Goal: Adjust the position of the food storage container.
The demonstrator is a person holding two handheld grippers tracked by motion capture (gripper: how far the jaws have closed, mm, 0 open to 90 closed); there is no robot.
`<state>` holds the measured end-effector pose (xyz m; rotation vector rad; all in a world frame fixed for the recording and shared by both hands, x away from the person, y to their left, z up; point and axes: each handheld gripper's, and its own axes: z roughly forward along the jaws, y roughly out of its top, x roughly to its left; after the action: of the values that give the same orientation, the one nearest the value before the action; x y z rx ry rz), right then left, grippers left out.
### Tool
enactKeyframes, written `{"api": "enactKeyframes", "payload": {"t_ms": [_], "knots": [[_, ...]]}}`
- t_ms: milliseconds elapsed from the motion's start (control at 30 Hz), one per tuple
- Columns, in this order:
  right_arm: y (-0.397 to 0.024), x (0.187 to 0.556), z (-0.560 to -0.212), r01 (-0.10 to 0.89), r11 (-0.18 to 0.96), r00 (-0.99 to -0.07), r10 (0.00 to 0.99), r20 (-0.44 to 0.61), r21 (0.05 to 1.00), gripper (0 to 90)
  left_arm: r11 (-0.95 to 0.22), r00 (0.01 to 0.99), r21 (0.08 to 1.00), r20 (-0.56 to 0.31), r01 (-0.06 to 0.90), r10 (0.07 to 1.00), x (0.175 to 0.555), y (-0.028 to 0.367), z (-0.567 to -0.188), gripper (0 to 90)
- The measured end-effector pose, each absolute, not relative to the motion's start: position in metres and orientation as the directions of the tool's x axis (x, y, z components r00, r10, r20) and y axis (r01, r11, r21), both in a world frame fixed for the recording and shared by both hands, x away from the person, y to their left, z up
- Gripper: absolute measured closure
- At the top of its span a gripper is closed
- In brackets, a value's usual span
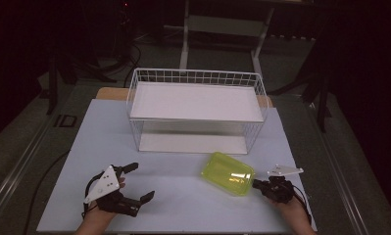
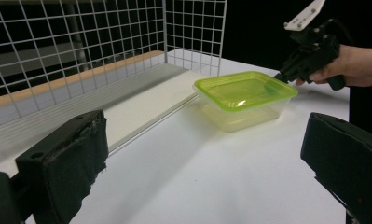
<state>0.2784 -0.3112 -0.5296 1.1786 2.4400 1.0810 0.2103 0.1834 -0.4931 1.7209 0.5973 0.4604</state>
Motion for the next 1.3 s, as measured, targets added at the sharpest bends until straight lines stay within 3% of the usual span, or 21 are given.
{"api": "enactKeyframes", "payload": {"t_ms": [1300], "knots": [[-0.225,0.333,-0.531,0.51,0.5,-0.728,0.684,0.041,0.7,89.8,-0.176,0.797,0.972,-0.017,0.155,0.604,0.209,0.182,-0.494,1.6]]}}
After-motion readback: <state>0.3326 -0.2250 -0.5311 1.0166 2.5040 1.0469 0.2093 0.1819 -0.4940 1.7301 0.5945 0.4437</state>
